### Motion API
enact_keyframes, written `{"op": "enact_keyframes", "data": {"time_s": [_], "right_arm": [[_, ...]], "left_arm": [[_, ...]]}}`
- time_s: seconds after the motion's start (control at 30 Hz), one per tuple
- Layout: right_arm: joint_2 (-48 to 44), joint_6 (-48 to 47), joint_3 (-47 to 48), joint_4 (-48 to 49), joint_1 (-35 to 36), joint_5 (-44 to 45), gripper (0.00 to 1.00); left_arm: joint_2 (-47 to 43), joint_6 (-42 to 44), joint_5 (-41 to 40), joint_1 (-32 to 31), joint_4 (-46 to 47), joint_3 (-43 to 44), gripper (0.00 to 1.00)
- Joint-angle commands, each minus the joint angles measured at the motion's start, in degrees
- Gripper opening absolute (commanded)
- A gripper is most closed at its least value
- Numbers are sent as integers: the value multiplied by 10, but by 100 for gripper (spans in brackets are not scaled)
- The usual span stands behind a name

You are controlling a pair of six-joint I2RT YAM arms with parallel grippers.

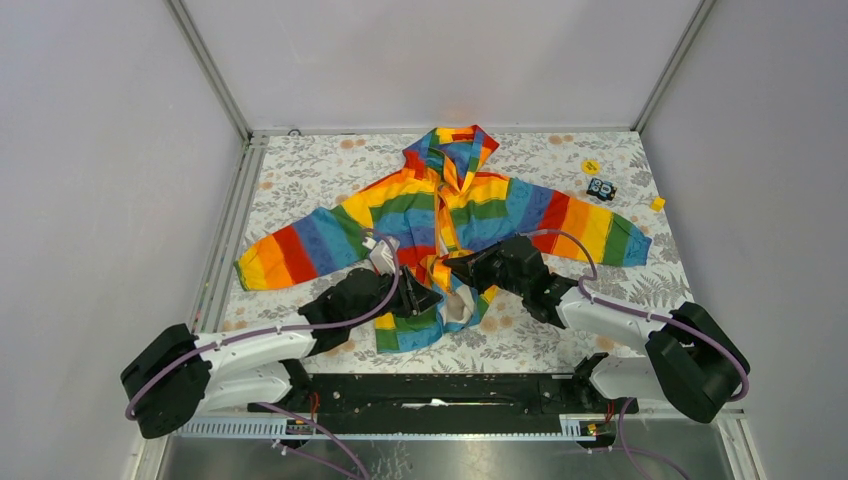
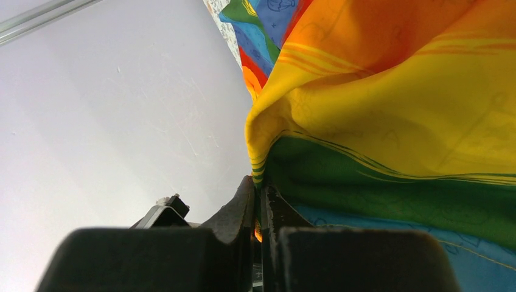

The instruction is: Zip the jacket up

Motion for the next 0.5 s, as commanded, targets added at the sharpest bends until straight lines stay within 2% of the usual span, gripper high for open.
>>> {"op": "enact_keyframes", "data": {"time_s": [0.0, 0.4, 0.47], "right_arm": [[-5, 10, 10, 27, -4, -2, 0], [-4, 15, 8, 32, -4, 0, 0], [-6, 16, 6, 30, -4, 3, 0]], "left_arm": [[14, 4, 14, 3, 34, 27, 26], [49, -9, 23, 4, 51, 39, 26], [51, -15, 25, 4, 57, 38, 29]]}}
